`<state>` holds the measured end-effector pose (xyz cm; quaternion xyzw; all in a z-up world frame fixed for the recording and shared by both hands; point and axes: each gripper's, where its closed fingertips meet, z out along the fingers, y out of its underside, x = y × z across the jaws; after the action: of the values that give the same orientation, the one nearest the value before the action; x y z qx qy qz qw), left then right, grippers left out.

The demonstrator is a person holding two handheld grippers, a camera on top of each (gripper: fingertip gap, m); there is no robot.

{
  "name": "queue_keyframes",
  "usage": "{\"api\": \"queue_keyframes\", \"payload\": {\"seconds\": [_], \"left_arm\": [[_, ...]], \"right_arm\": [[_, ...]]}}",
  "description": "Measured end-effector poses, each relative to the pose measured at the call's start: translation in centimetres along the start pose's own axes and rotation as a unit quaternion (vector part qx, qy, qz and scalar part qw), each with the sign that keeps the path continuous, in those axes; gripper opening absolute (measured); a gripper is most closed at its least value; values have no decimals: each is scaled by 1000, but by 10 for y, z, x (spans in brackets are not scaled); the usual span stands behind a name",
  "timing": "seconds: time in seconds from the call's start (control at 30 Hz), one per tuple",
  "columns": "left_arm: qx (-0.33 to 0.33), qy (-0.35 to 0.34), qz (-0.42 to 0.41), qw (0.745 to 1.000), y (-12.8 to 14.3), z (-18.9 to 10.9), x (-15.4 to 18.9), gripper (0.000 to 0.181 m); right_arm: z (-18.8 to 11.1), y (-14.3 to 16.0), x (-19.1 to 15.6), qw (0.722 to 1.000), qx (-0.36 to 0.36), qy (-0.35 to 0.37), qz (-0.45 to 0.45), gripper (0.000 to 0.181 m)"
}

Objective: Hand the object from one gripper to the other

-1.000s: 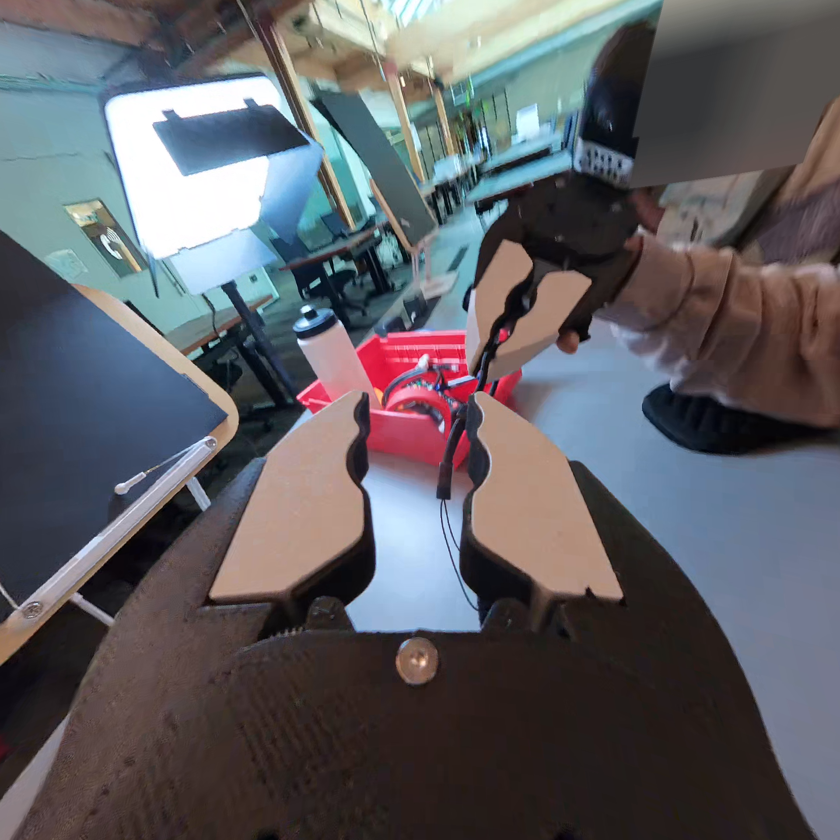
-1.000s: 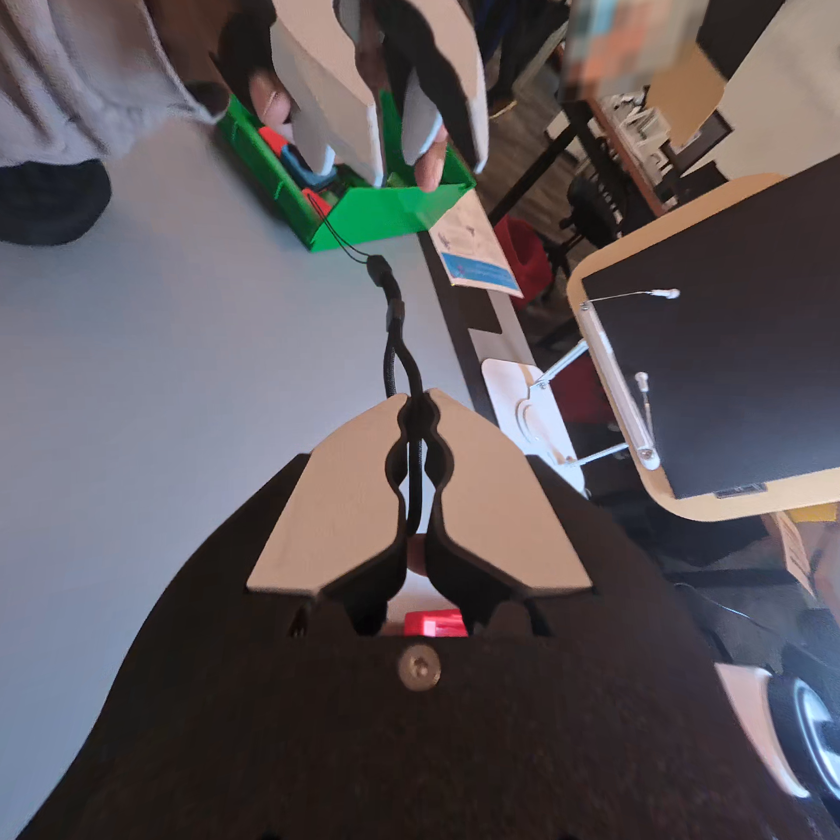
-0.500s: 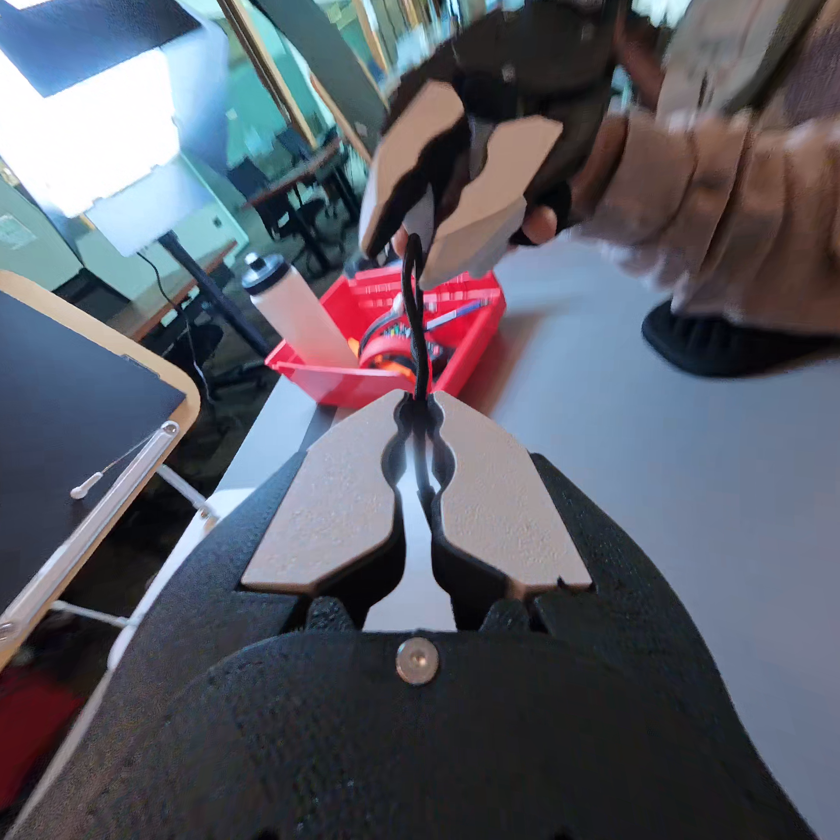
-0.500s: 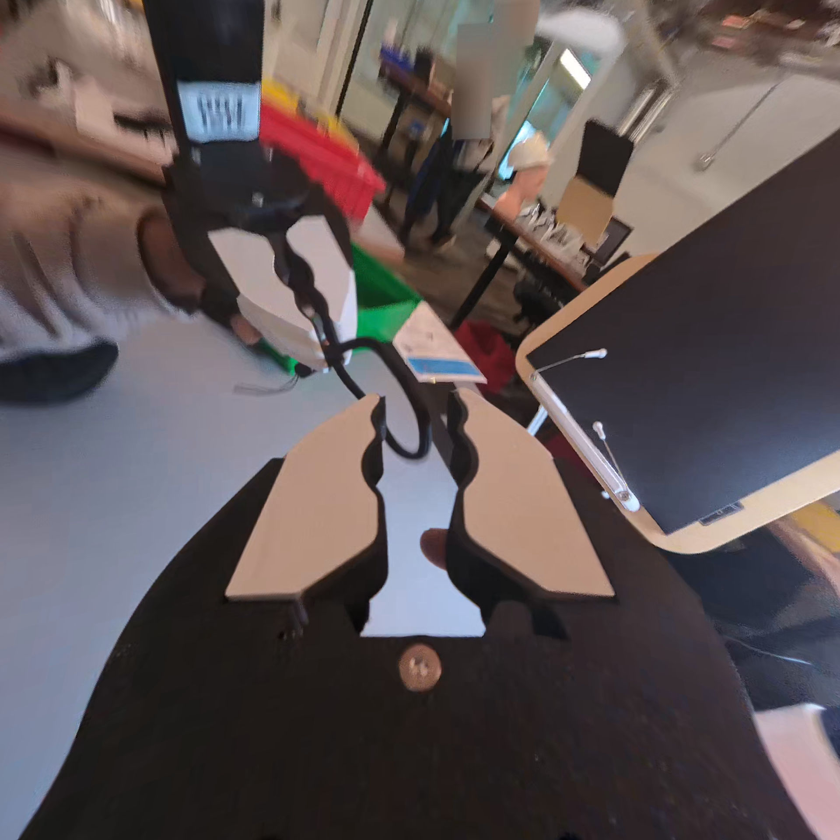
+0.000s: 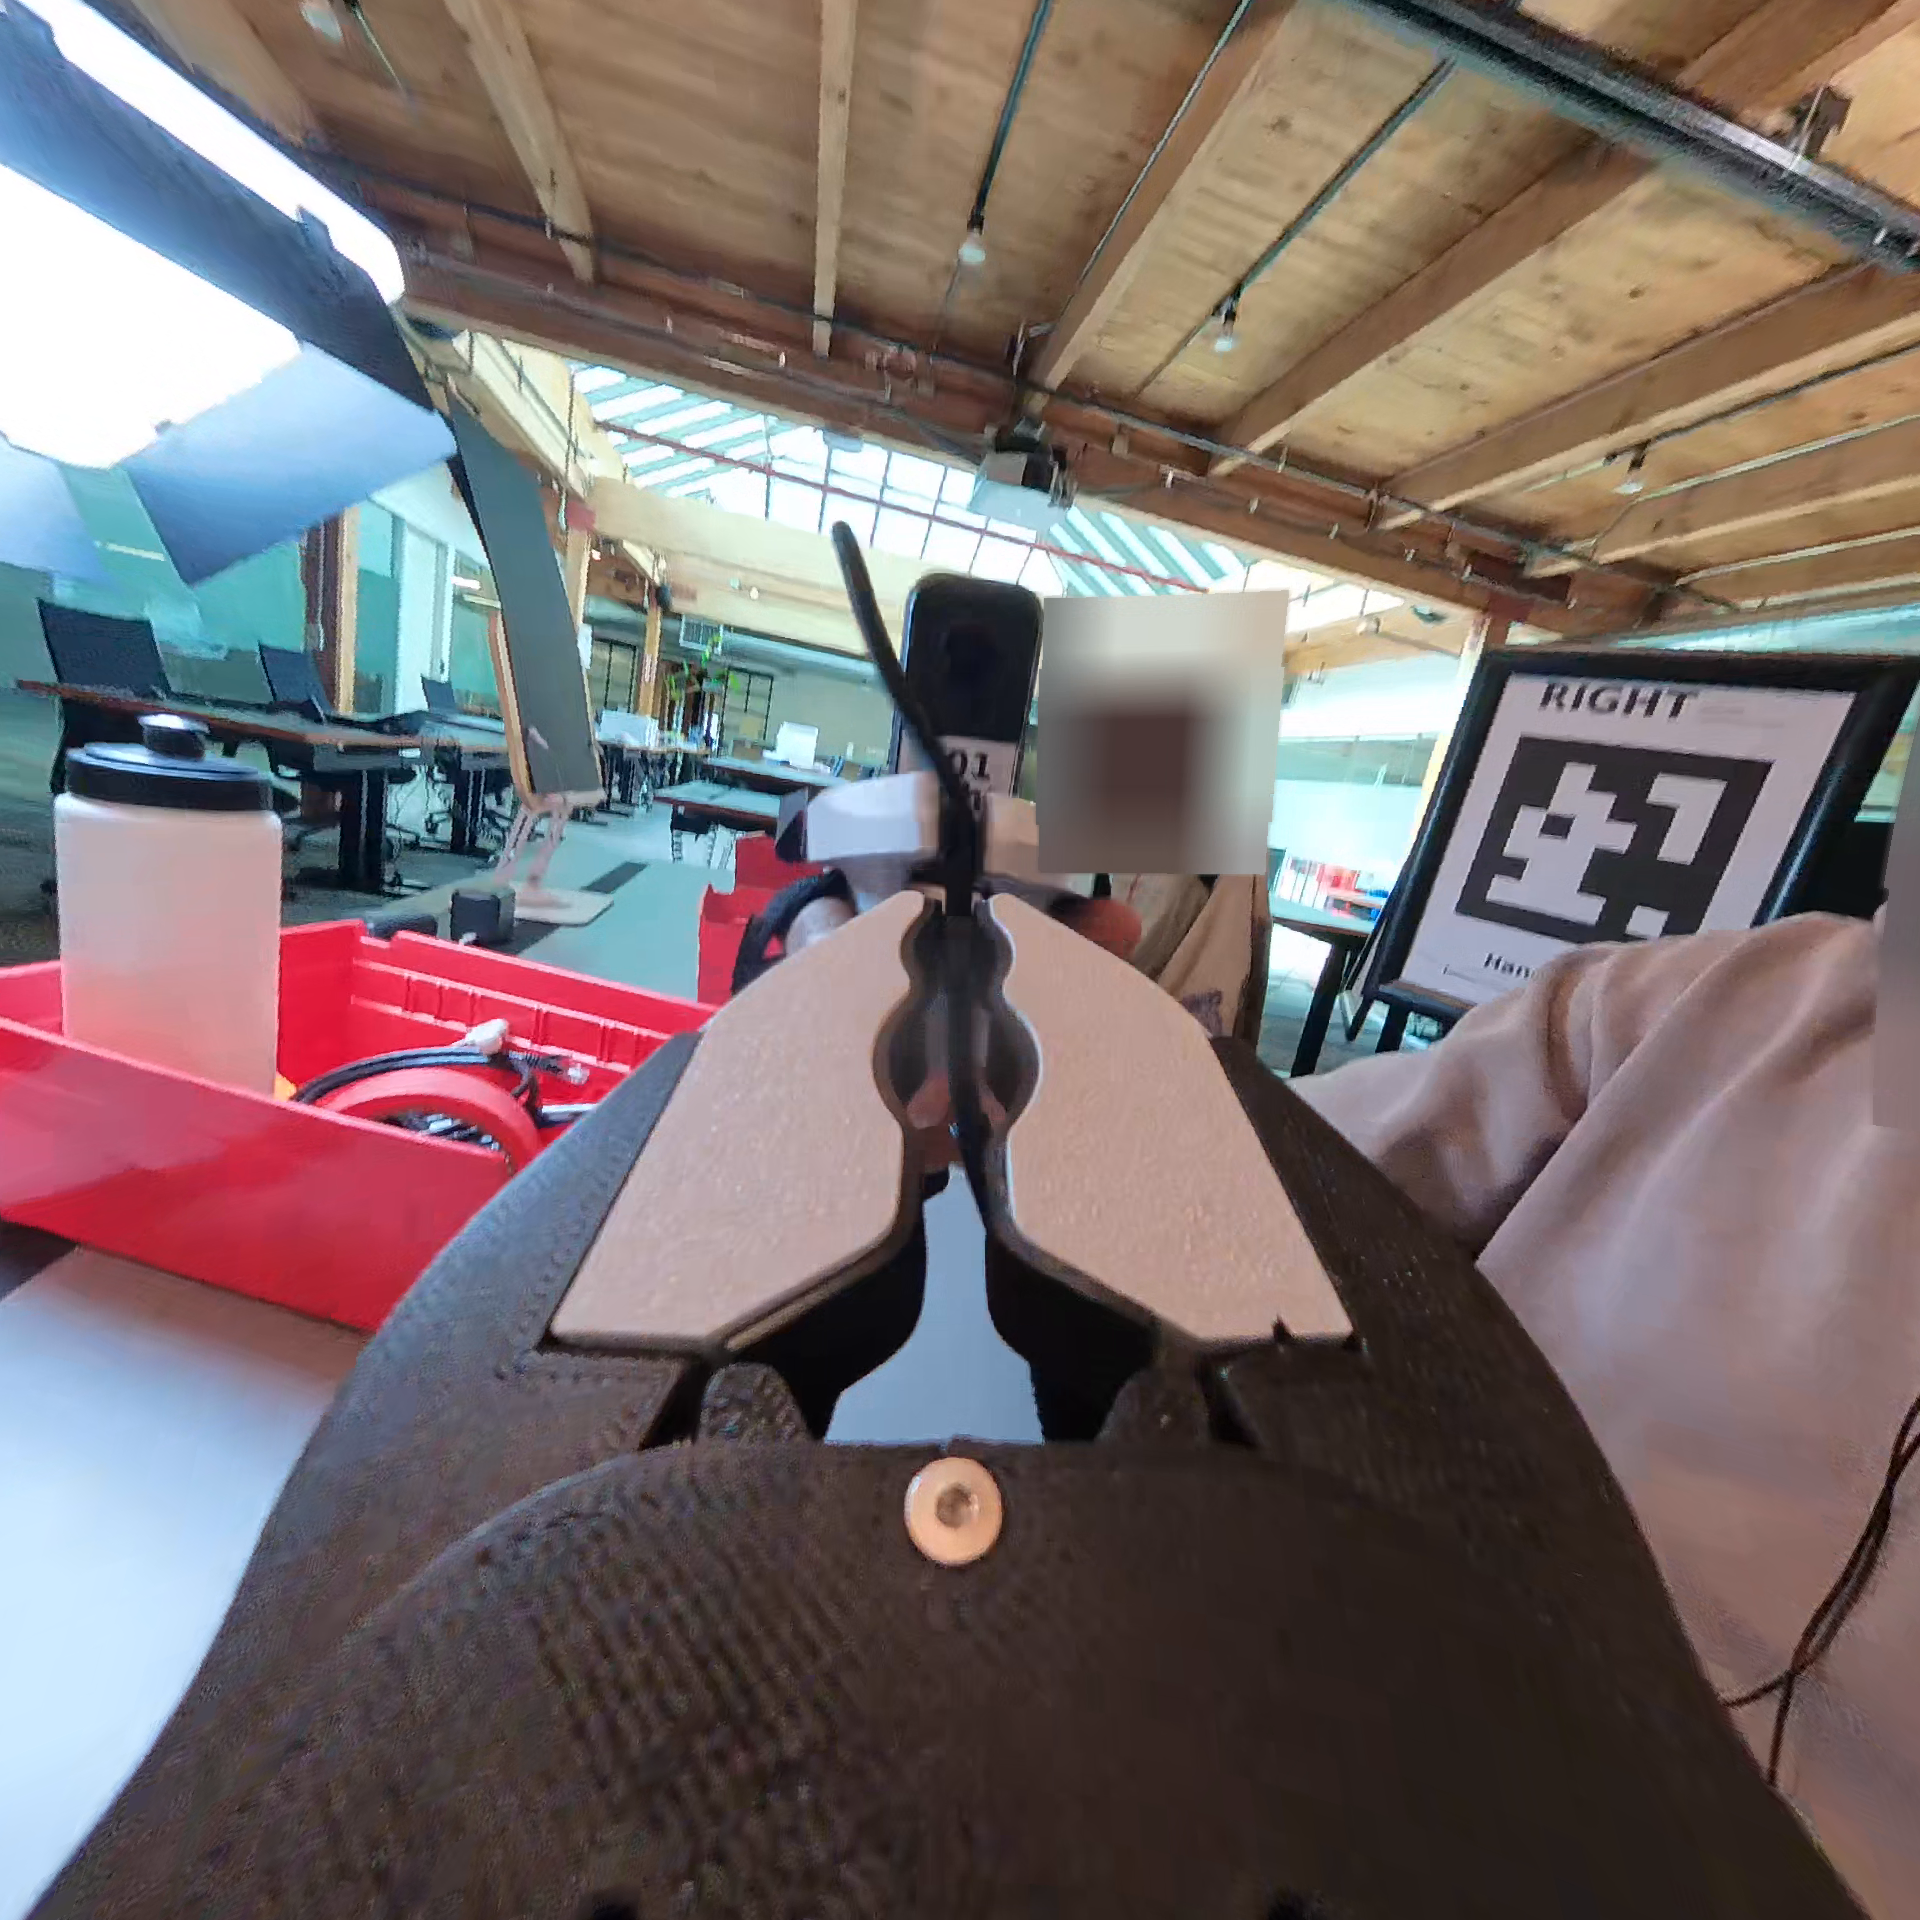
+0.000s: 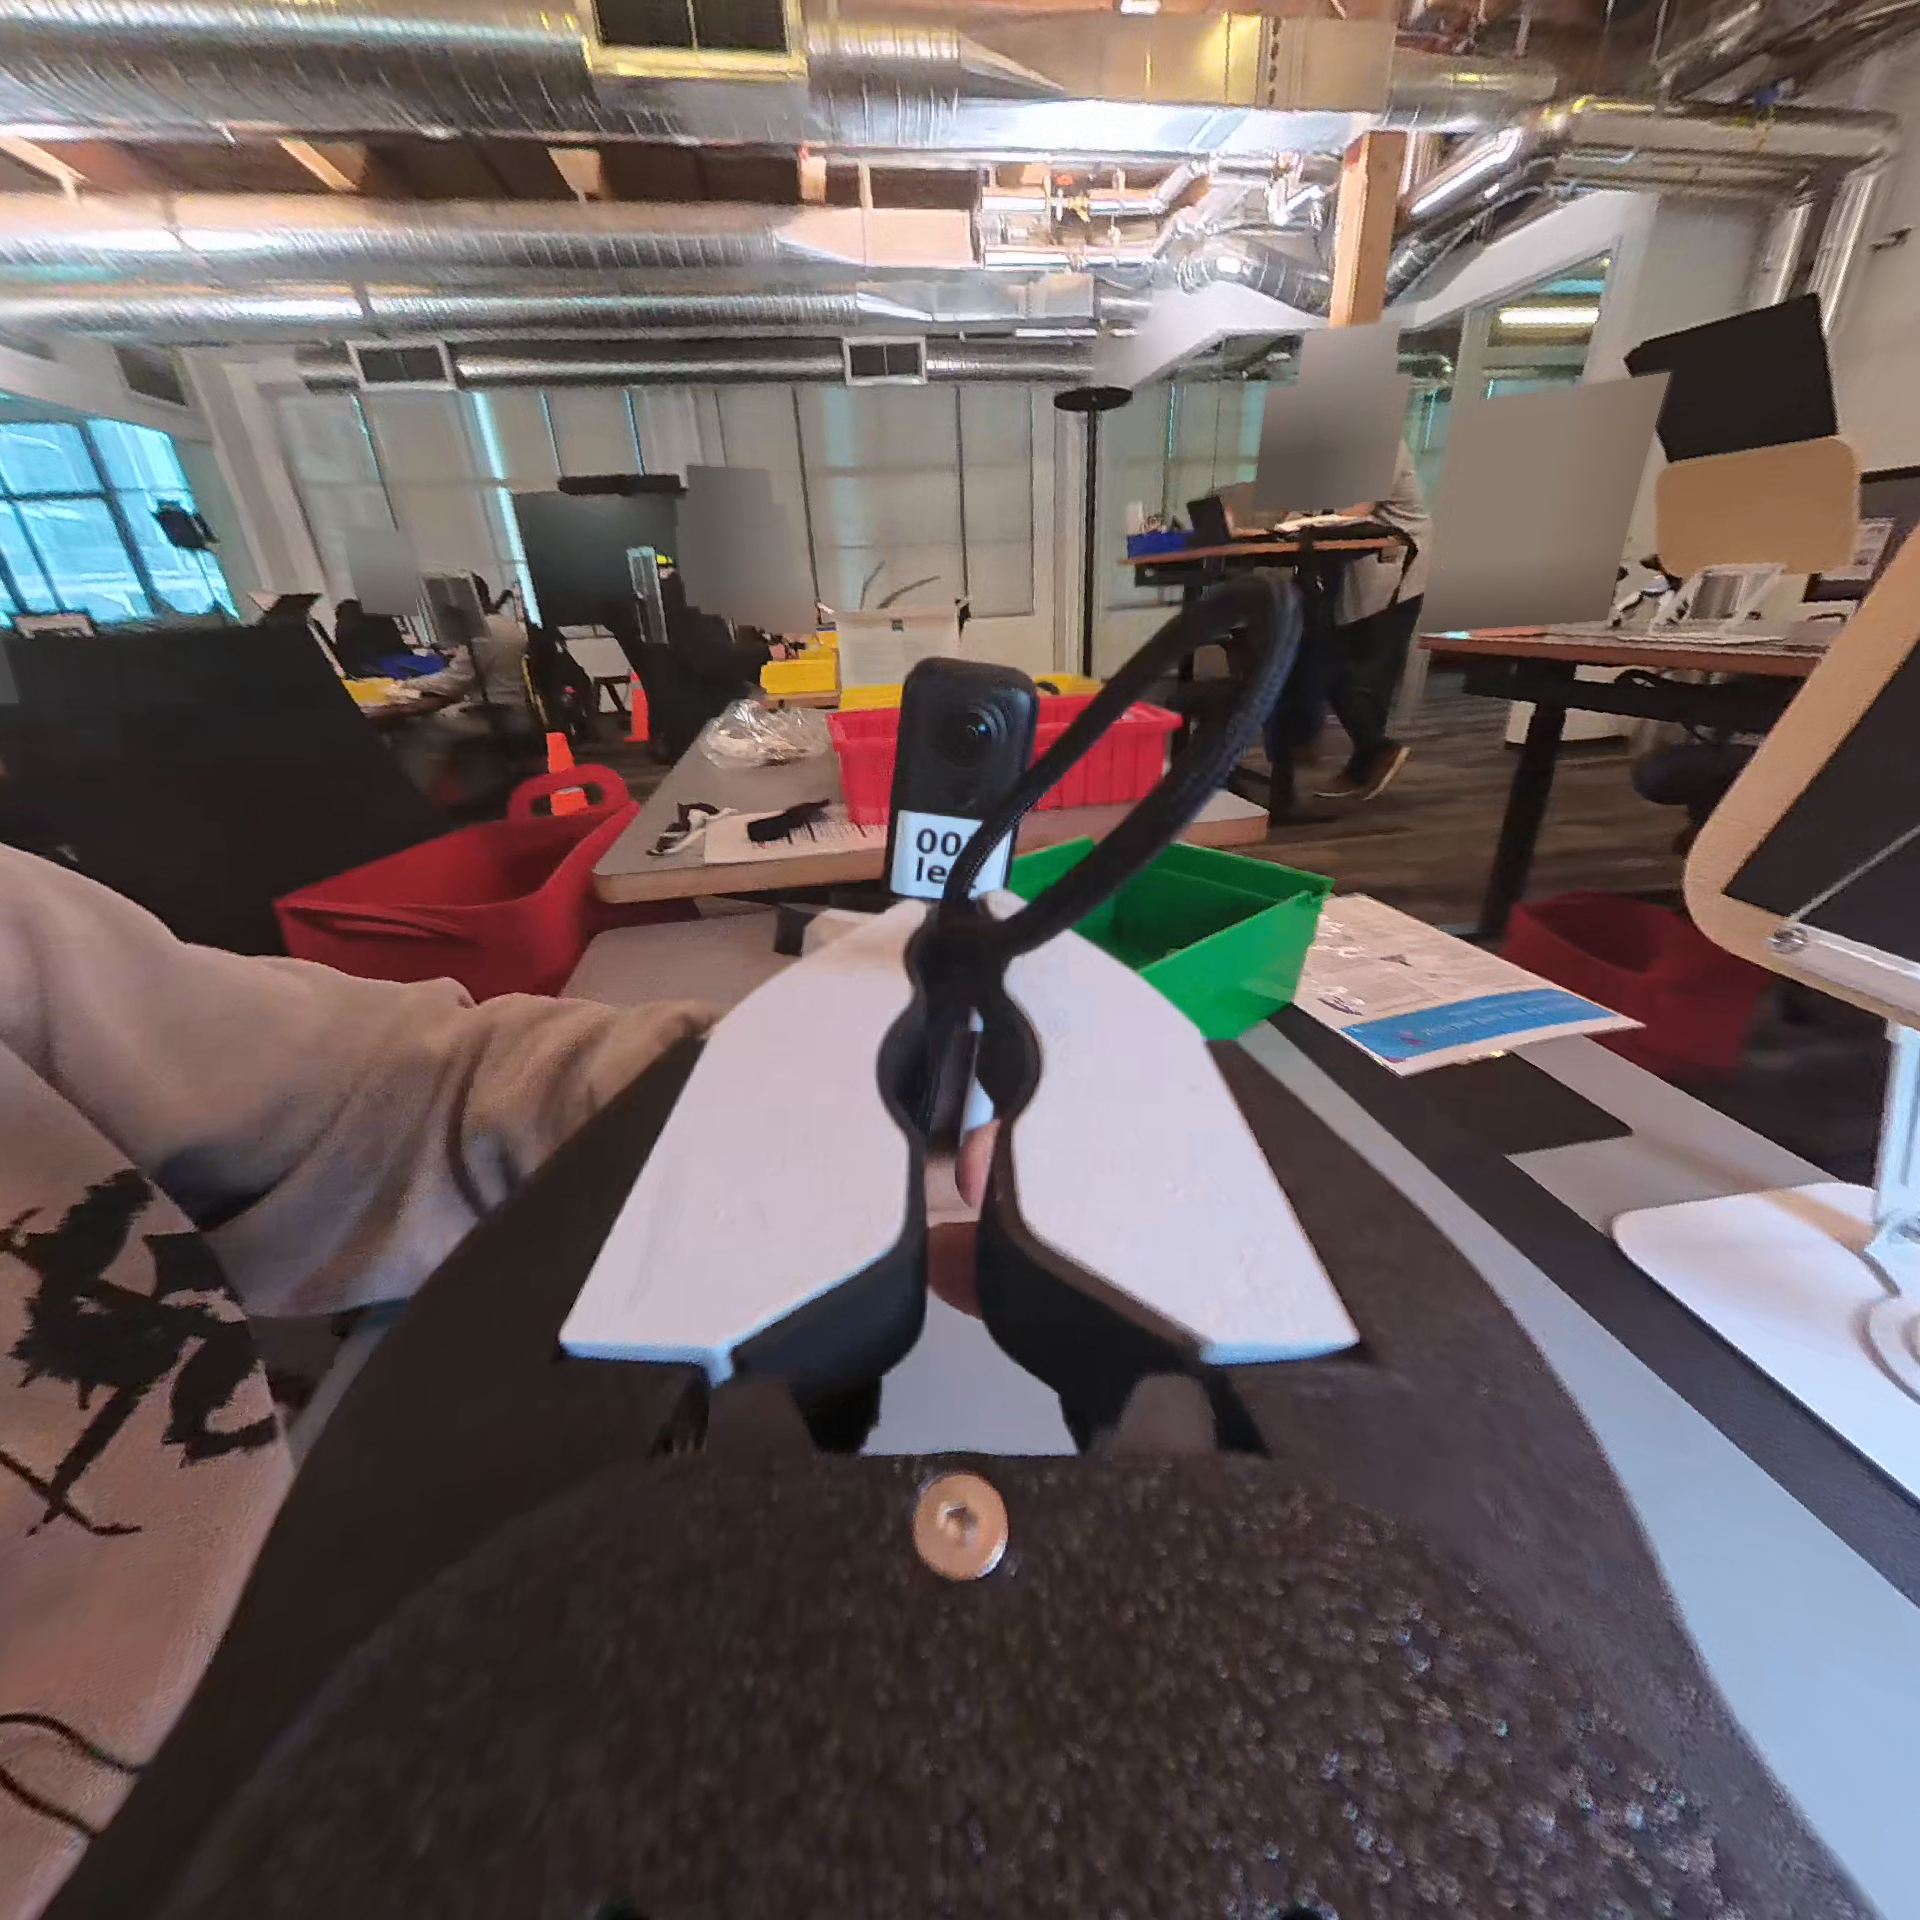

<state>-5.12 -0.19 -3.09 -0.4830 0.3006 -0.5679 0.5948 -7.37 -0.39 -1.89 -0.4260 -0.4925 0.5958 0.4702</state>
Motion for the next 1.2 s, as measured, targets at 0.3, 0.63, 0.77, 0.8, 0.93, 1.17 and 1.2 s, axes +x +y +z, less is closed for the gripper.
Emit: {"api": "queue_keyframes", "payload": {"seconds": [0.3, 0.63, 0.77, 0.8, 0.93, 1.17, 1.2], "left_arm": [[-64, -114, 78, 988, -11, -22, -30, 17], [-8, -253, 137, 958, -93, -90, -49, 25], [-34, -317, 154, 935, -110, -120, -58, 25], [-51, -338, 159, 926, -111, -128, -62, 25], [-134, -420, 159, 883, -110, -169, -76, 32], [-238, -598, 135, 754, -116, -283, -93, 41], [-252, -619, 128, 732, -114, -301, -94, 41]], "right_arm": [[-47, -16, 48, 985, -75, 130, -89, 3], [-193, 21, 197, 807, -271, 480, -212, 3], [-244, 34, 226, 712, -340, 573, -221, 3], [-255, 42, 231, 698, -362, 582, -208, 4], [-288, 72, 242, 674, -409, 599, -141, 21], [-298, 61, 237, 732, -328, 594, -52, 50], [-300, 55, 235, 738, -312, 597, -46, 53]]}}
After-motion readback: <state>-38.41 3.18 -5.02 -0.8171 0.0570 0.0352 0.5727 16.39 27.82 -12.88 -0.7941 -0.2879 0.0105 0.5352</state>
